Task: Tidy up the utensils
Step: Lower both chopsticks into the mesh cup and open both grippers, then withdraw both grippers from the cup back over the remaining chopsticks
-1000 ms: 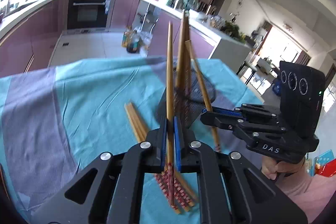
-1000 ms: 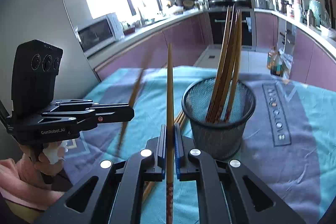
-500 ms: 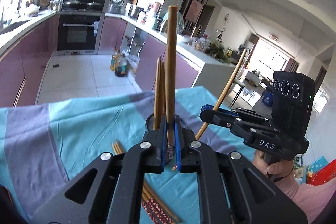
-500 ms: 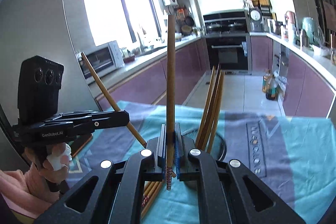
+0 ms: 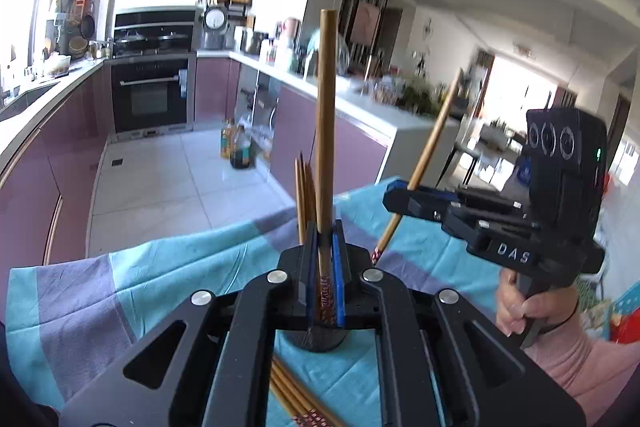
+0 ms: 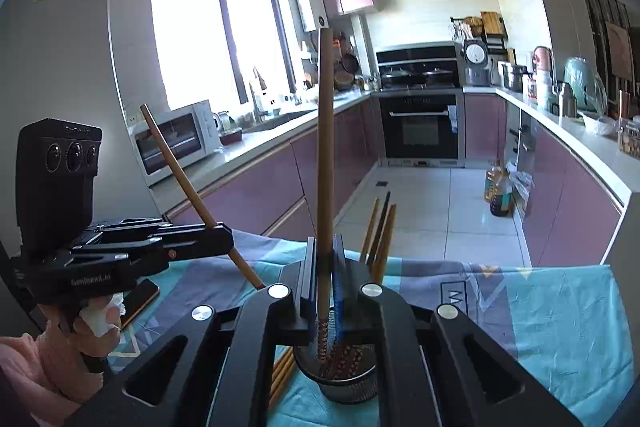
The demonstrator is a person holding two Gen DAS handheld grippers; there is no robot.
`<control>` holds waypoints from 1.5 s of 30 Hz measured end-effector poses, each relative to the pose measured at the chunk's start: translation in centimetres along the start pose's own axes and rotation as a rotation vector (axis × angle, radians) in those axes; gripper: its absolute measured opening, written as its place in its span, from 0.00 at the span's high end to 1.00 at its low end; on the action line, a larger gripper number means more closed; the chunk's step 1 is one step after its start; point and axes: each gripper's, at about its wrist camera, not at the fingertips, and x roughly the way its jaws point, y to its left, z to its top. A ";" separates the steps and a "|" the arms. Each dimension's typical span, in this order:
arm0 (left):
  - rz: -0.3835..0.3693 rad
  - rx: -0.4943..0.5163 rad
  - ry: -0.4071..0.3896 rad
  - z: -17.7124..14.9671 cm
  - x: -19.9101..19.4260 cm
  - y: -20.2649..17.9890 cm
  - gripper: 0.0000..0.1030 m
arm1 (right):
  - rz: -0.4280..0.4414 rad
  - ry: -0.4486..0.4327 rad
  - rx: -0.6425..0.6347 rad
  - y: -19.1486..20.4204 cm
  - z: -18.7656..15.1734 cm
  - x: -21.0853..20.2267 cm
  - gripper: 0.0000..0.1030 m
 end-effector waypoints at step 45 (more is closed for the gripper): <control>0.085 -0.034 0.119 -3.2 3.6 2.8 0.77 | 0.060 0.148 0.026 0.3 -4.5 2.3 0.77</control>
